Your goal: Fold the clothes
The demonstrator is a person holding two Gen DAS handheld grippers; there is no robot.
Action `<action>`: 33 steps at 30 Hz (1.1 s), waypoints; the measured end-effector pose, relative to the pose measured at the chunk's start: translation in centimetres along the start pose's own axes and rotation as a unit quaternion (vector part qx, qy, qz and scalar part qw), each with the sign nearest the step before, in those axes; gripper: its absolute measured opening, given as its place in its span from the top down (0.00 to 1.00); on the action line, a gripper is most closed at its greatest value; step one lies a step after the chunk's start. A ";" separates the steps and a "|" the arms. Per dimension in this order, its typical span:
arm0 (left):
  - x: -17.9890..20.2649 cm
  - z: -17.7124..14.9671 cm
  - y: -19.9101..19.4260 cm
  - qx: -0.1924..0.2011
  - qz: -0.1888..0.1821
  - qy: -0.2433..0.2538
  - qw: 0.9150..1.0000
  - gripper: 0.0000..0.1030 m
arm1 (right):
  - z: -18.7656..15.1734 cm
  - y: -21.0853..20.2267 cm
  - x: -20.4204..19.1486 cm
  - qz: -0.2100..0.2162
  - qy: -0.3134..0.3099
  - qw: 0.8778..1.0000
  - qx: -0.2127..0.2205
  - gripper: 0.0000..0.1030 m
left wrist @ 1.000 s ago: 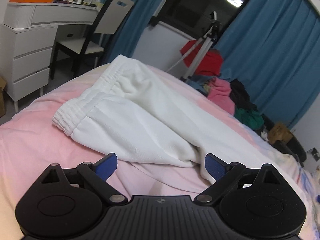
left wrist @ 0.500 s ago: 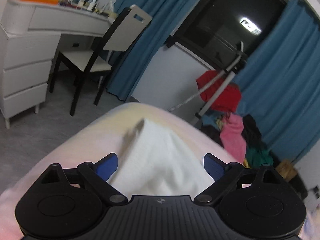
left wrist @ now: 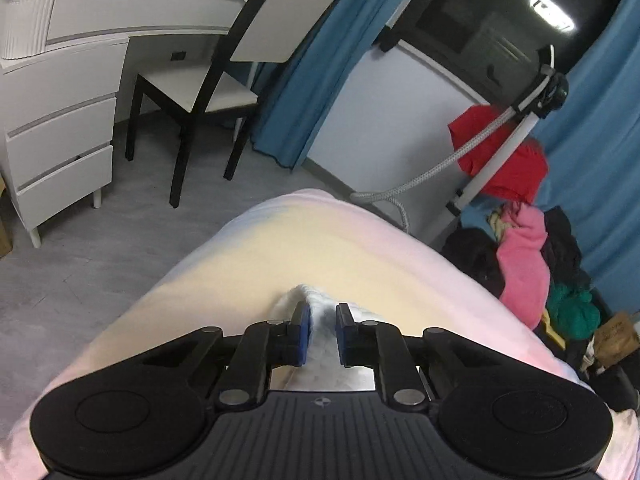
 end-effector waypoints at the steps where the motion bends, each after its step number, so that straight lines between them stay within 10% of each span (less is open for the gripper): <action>1: 0.2 -0.1 -1.0 0.008 -0.003 0.005 1.000 0.90 | 0.1 -0.4 0.2 -0.003 0.004 1.000 0.005 0.21; 8: 5.9 -4.3 -12.7 0.055 -0.047 0.141 0.987 0.95 | 1.3 -4.6 1.3 0.007 0.026 0.999 0.047 0.21; 19: 5.6 -22.7 -35.5 0.090 -0.142 0.242 0.956 0.96 | 2.4 -12.7 2.9 0.037 0.048 0.992 0.111 0.21; 26: -1.6 -35.0 -34.6 -0.081 -0.144 0.143 0.976 1.00 | 1.4 -15.3 2.6 0.066 0.048 0.990 0.112 0.21; 31: -4.4 -34.9 -32.5 -0.124 -0.135 0.097 0.978 0.94 | 0.7 -15.2 2.3 0.088 0.056 0.991 0.085 0.21; 33: -5.3 -33.3 -32.0 -0.116 -0.144 0.064 0.981 0.72 | 0.5 -15.0 2.2 0.086 0.054 0.991 0.083 0.21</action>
Point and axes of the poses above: each gripper's, at about its wrist camera, not at the fingertips, and y roughly the way its jaws point, x to its right, z to its top, the point moved 8 cm from there along y, roughly the way its jaws point, and after that the axes turned 7 degrees about -x, right-handed, at the moved point
